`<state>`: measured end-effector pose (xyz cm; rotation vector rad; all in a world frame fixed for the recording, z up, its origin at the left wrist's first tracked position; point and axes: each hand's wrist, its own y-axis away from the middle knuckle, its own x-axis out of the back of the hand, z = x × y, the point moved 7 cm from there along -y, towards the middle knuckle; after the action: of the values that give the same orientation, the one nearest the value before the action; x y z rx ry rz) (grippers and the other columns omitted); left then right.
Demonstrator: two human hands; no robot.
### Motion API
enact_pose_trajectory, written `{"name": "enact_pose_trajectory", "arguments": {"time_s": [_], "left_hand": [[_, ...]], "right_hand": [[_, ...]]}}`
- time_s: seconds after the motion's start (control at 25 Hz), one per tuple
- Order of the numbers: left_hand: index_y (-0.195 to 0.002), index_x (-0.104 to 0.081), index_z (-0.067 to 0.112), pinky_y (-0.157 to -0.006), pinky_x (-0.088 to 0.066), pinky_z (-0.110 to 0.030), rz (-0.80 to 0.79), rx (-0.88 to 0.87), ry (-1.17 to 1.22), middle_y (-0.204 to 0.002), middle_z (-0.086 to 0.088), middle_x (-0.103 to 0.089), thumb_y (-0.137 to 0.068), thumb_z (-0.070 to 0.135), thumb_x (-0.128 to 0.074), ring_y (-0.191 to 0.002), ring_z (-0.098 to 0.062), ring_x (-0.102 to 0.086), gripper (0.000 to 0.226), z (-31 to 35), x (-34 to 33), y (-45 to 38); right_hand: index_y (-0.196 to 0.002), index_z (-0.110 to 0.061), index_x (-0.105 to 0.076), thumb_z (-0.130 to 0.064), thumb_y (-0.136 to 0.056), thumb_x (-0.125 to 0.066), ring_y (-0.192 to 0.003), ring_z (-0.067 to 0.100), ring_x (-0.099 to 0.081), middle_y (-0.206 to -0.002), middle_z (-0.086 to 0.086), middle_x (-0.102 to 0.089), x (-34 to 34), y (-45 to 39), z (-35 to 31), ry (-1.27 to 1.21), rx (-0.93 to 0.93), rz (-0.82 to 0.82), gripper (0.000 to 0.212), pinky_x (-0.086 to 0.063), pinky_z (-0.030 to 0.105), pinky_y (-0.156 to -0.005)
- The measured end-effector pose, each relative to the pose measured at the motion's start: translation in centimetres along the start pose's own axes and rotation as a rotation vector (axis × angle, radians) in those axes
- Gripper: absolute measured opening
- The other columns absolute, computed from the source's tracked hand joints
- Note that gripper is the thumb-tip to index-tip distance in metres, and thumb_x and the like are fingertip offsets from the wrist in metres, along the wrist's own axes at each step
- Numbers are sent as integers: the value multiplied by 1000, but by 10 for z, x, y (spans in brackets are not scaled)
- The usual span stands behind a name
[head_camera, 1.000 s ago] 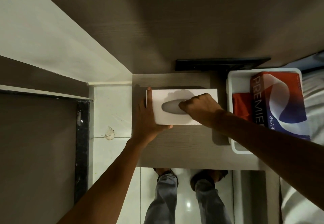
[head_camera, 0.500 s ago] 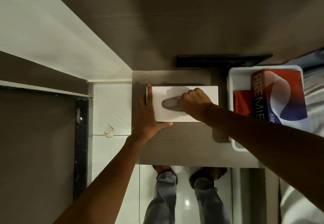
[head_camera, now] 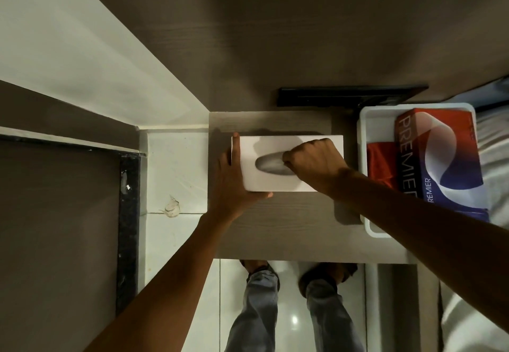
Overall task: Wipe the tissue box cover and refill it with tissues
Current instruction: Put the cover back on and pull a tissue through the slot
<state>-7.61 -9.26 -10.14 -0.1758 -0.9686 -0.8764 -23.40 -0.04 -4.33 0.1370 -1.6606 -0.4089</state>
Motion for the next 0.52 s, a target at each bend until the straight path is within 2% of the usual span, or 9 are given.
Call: {"name": "enact_pose_trajectory", "arguments": {"time_s": [0.16, 0.28, 0.4, 0.52], "left_hand": [[-166, -9, 17, -94, -57, -43, 63, -10, -92, -134, -18, -60, -55, 77, -85, -113, -26, -62, 147, 7, 3, 1], [-168, 3, 27, -104, -53, -49, -2, 34, -32, -145, -12, -50, -58, 79, -83, -125, -25, -56, 149, 5, 1, 3], [-167, 13, 35, -114, -47, -53, -65, 56, -7, -157, -8, -42, -58, 83, -79, -136, -27, -51, 150, 5, -3, 2], [-160, 26, 49, -115, -46, -54, -58, 70, -14, -158, -9, -42, -56, 86, -78, -137, -29, -52, 151, 5, -5, 2]], "right_hand": [[-110, -18, -68, -29, -96, -67, -68, 24, -73, -87, 7, -77, 17, 23, -6, -137, -62, 135, 18, -63, 37, -65], [-104, -17, -67, -27, -94, -67, -64, 22, -73, -87, 7, -78, 15, 39, -14, -184, -102, 168, 14, -62, 36, -56], [-111, -19, -64, -28, -100, -59, -66, 20, -72, -92, 6, -77, -3, 46, -13, -230, -170, 92, 15, -62, 35, -58], [-112, -21, -63, -33, -102, -55, -62, 18, -70, -88, 3, -76, -10, 46, -7, -295, -220, 150, 18, -61, 33, -56]]}}
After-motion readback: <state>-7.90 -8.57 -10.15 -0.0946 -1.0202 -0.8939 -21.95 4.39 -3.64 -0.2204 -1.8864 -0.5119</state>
